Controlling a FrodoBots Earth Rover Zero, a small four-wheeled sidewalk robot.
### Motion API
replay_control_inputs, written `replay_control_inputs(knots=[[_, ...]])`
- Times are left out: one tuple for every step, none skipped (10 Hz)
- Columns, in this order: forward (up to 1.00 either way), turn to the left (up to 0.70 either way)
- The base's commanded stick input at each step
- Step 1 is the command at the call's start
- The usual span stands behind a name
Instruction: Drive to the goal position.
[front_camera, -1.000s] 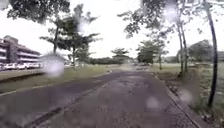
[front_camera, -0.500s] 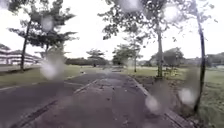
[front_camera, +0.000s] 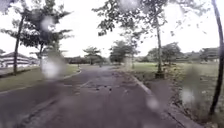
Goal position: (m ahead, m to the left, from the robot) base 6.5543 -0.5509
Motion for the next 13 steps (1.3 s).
replay_control_inputs(knots=[[0.70,0.00],[0.70,0.00],[0.70,0.00],[0.70,0.00],[0.70,0.00],[0.70,0.00],[0.70,0.00],[0.70,0.00],[0.70,0.00],[0.70,0.00],[0.70,0.00],[0.70,0.00],[0.70,0.00]])
